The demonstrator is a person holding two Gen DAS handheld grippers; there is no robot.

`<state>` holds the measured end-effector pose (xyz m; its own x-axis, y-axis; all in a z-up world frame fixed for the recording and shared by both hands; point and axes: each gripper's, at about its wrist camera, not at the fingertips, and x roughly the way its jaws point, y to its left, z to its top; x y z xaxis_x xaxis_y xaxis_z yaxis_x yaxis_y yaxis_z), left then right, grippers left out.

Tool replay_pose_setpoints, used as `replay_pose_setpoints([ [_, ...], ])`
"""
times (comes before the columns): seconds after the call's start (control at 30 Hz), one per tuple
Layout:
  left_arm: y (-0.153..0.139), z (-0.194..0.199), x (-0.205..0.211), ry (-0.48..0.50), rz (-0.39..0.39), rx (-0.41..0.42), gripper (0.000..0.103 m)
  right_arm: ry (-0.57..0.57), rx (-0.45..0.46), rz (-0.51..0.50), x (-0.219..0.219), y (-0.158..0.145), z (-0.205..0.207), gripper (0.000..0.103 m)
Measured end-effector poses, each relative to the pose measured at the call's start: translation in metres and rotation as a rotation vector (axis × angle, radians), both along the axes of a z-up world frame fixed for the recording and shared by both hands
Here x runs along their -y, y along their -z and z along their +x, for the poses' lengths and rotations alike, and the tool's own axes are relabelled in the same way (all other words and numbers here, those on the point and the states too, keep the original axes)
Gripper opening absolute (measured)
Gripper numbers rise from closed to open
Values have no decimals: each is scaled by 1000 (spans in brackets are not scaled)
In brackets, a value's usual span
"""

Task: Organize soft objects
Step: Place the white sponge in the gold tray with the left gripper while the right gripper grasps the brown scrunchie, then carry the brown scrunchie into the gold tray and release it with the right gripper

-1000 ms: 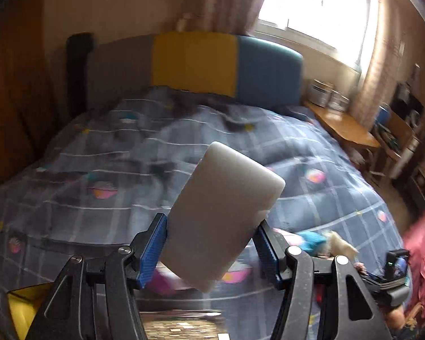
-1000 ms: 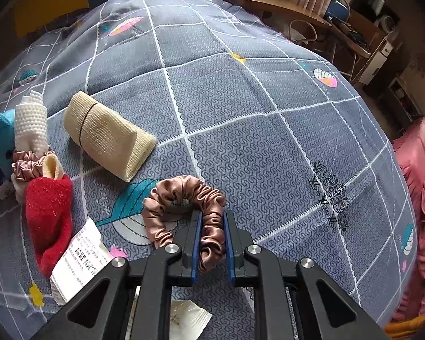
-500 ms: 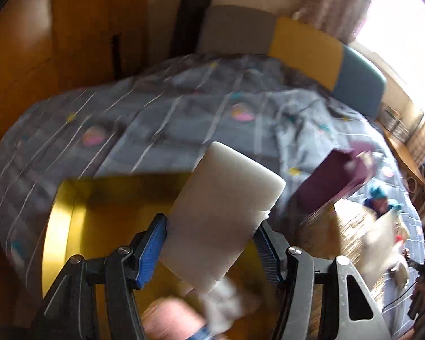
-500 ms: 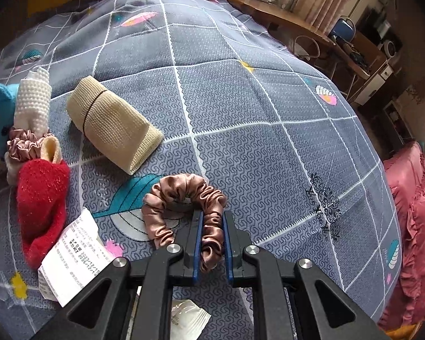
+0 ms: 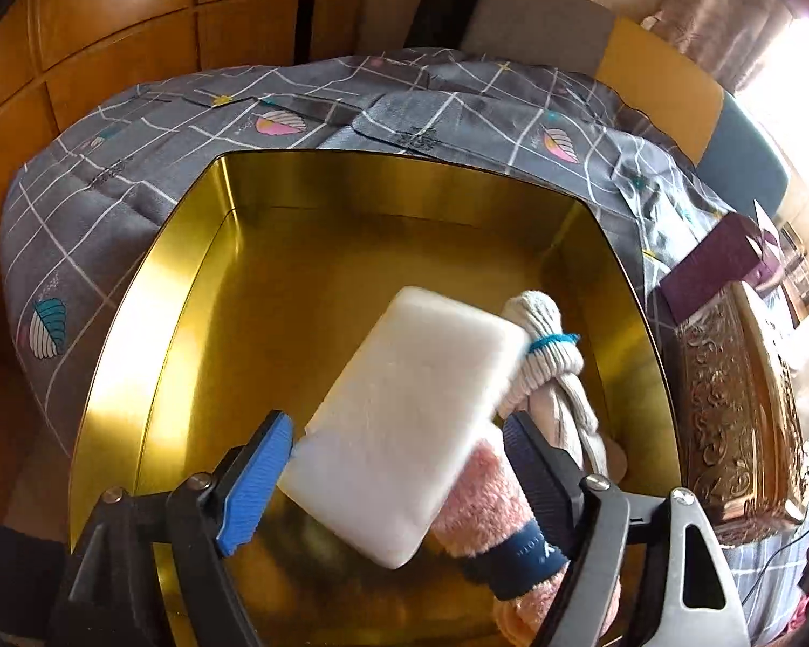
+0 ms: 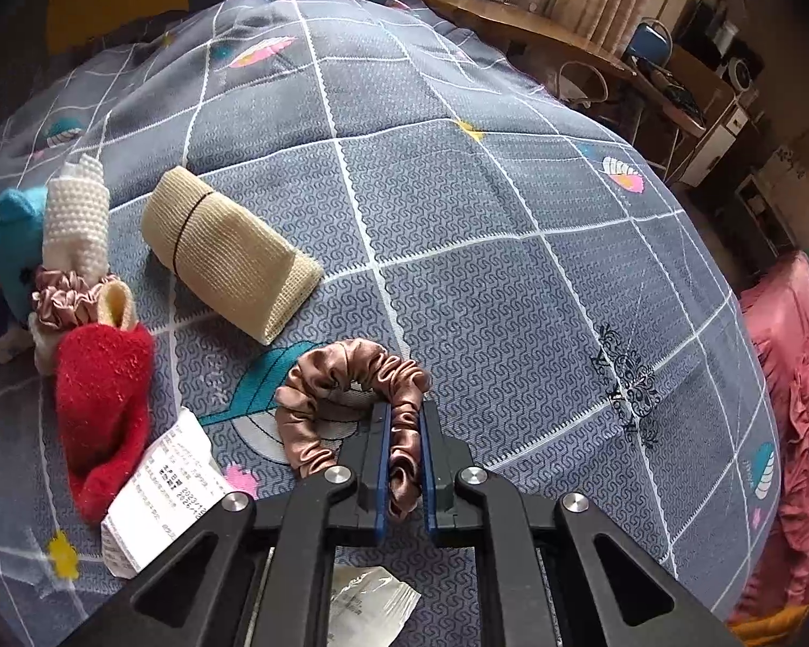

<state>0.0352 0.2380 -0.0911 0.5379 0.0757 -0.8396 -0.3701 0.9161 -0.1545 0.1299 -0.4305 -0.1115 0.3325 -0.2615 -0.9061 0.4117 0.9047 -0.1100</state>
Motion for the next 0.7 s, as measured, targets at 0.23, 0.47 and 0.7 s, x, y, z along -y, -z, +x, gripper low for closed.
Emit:
replay_pose_setpoints([
  [0.23,-20,-6,13,38,68,64,85,4,73,45,-6,-32,11,9],
  [0.47,-44,-17,22,79,111,128,85,-102,149,42,-57,-77,51,9],
  [0.7,-50,-27,29,123,113,145,85,-305,244,74,-172,-126,98,9],
])
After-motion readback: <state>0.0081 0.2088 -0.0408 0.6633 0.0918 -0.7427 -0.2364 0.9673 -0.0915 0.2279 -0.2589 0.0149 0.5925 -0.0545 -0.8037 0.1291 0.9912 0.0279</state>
